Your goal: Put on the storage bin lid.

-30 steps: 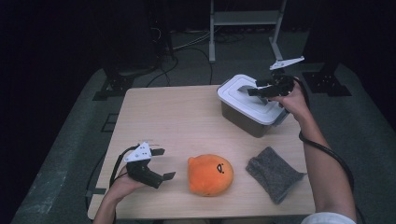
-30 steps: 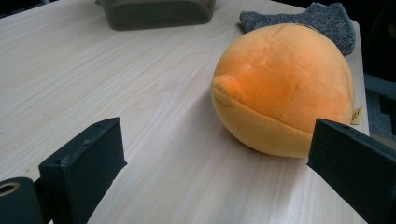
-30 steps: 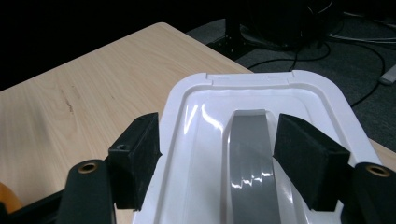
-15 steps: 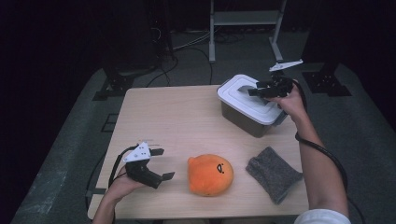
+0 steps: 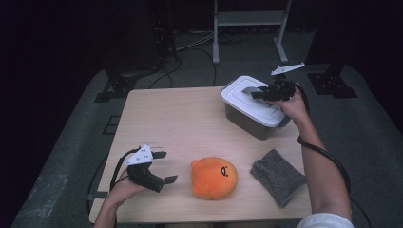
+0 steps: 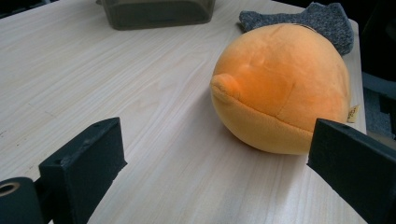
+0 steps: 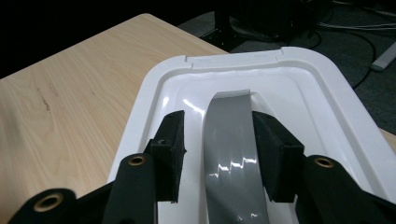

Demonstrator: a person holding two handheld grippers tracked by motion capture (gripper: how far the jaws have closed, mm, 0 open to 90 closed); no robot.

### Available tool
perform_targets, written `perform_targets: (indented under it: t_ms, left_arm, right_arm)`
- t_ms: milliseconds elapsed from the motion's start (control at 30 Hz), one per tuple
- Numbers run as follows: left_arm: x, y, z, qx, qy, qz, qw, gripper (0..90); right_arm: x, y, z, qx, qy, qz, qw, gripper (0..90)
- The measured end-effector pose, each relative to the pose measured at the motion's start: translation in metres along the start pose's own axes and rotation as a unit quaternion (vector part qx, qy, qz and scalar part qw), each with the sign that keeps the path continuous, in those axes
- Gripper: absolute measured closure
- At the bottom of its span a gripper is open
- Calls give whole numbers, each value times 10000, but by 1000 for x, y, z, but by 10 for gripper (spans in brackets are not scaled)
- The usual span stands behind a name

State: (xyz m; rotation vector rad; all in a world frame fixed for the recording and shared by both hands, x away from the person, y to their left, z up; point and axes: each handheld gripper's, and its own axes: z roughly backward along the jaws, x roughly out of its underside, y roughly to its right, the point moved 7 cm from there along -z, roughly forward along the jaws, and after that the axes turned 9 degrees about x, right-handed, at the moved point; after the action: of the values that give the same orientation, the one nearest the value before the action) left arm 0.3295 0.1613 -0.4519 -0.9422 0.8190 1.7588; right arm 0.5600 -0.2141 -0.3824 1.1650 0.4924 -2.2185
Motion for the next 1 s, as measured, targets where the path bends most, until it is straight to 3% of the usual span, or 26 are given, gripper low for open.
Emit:
perform_targets:
  t_ms: [300, 433, 733, 1000]
  left_arm:
    - [0, 1, -1, 21, -4, 5, 10000, 30]
    - [0, 0, 0, 13, -2, 7, 10000, 30]
    - [0, 1, 0, 11, 7, 5, 10000, 30]
    - [-1, 1, 0, 23, 7, 1, 10000, 30]
  right_arm:
    - [0, 1, 1, 2, 79, -103, 9999, 648]
    - [0, 0, 1, -61, 20, -234, 9997, 653]
    - [0, -5, 1, -167, -4, -277, 9995, 660]
    - [0, -15, 0, -393, -52, -175, 9991, 661]
